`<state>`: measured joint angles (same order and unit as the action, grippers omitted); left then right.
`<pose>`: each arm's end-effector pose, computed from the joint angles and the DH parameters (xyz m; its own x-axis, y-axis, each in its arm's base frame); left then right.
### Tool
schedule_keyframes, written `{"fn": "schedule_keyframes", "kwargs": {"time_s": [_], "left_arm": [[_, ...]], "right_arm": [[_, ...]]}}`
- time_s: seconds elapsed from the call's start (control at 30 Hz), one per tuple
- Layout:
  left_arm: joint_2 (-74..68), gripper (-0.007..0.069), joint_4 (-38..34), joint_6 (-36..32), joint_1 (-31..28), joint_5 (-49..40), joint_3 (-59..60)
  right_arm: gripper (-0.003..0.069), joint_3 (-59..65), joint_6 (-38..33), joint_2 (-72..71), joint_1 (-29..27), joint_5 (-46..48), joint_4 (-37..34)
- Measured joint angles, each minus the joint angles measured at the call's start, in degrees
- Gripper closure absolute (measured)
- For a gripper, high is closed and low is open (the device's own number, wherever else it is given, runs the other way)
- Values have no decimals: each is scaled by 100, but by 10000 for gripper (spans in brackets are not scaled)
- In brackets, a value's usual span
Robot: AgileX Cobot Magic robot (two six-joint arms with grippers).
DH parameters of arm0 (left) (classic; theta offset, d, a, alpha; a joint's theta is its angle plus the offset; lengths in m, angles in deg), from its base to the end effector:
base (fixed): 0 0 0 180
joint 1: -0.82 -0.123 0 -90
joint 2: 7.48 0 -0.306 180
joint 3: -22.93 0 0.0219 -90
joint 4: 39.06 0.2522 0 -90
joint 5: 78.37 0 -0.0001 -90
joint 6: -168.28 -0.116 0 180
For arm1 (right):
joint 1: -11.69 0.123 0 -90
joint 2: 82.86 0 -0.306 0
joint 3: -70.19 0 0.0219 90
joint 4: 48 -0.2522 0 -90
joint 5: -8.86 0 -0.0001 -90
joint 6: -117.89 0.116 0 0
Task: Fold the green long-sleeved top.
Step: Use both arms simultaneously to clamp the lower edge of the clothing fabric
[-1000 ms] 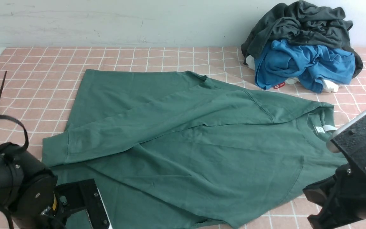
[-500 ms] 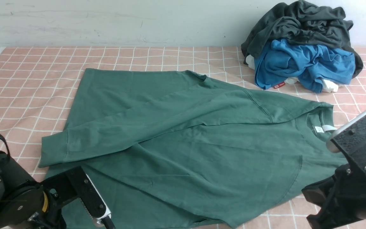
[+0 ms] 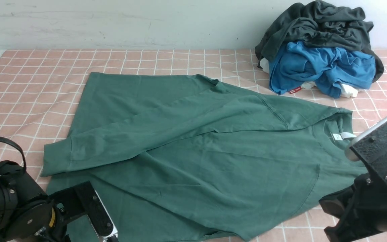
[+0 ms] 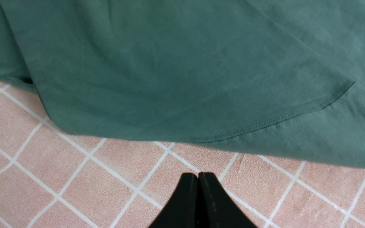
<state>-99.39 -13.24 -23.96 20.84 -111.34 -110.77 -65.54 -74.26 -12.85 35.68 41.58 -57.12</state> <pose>0.2133 -0.0484 0.1449 -0.5977 0.8010 -0.0338 0.7572 0.5779 0.3043 0.1766 0.0895 0.2302 -0.7262 -0.4079 -0.5534 -0.5061 0.8620 0.0287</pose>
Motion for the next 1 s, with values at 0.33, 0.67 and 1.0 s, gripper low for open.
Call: {"fn": "schedule_keyframes", "kwargs": {"time_s": [0.33,0.67,1.0], "left_arm": [[524,521,141,239,0,20,6],[681,618,-1185,243,0,-92,6],[706,618,-901,1535,-5,-712,-368]], "right_arm": [[669,0,0,0,0,6,-6],[669,0,-1205,0,0,-11,-6],[573,-427,-3395,819,0,-188,137]]}}
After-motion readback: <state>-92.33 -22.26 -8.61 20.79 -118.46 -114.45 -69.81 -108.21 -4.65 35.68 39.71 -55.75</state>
